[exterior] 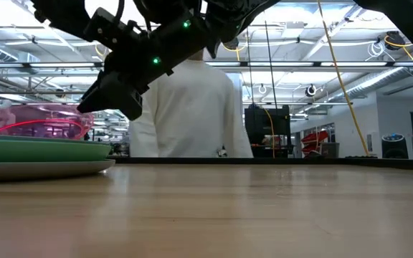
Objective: Stack plastic plates
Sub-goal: Stack the light pink plate on top of the light blue plate, then return to Home Position
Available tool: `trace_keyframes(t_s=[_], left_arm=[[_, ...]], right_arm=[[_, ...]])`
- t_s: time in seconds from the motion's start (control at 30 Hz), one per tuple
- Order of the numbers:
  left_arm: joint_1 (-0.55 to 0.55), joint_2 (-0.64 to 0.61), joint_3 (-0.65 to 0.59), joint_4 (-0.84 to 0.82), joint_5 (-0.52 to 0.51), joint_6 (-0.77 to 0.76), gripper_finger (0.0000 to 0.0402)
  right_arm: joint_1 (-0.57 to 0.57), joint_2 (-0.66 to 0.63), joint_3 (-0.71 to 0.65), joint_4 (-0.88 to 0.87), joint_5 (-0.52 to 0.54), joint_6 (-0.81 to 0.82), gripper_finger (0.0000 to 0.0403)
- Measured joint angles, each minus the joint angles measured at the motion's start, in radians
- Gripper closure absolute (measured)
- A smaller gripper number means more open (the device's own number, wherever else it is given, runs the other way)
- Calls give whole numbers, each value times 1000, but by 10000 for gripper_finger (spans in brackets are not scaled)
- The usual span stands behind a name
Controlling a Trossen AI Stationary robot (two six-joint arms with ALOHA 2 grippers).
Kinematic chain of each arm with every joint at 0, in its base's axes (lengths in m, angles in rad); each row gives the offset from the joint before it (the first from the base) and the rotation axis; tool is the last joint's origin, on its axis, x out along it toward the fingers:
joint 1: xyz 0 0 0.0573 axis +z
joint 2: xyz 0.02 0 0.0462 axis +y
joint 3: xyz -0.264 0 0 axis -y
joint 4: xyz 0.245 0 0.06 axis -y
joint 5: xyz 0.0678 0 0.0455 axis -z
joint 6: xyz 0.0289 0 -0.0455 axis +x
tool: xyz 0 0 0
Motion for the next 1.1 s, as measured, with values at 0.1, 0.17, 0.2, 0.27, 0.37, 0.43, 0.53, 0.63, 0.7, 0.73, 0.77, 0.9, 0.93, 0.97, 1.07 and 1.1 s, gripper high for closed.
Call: trace_keyframes(t_s=[0.1, 0.17, 0.2, 0.27, 0.37, 0.43, 0.53, 0.63, 0.7, 0.73, 0.77, 0.9, 0.93, 0.97, 1.07, 1.1], left_arm=[[-33, 4, 0, -2, 22, -43, 182], [-52, 8, 0, -3, 24, -62, 182], [-61, 9, 0, -3, 26, -66, 182], [-75, 10, 0, -2, 26, -74, 182], [-83, 15, 0, -2, 26, -87, 182], [-86, 14, 0, -2, 25, -96, 182], [-86, 15, 0, -2, 25, -98, 182], [-86, 14, 0, -5, 25, -96, 182], [-87, 15, 0, -10, 25, -86, 182], [-91, 15, 0, -12, 25, -84, 182], [-99, 14, 0, -15, 23, -83, 182], [-143, 14, 0, -44, 13, -89, 182], [-155, 14, 0, -46, 3, -93, 182], [-166, 14, 0, -46, -2, -95, 182], [-199, 14, 0, -46, -7, -101, 182], [-208, 14, 0, -46, -9, -106, 182]], right_arm=[[-4, 0, 0, -19, 0, 98, 261], [-11, 0, 0, -28, -1, 167, 261], [-15, 0, 0, -35, -1, 193, 261], [-23, 0, 0, -55, -2, 241, 261], [-29, 0, 0, -69, 1, 300, 261], [-35, 0, 0, -66, 2, 348, 261], [-39, 0, 0, -64, 0, 400, 261], [-39, 0, 0, -53, -1, 392, 261], [-40, -1, 0, -49, 0, 374, 261], [-39, -1, 0, -49, 0, 363, 261], [-39, -1, 0, -52, 0, 353, 262], [-39, -10, 1, -59, 0, 310, 274], [-39, -17, 1, -62, -1, 301, 277], [-39, -22, 1, -71, 0, 292, 281], [-40, -34, 1, -87, 0, 268, 292], [-40, -43, 1, -102, -1, 263, 296]])
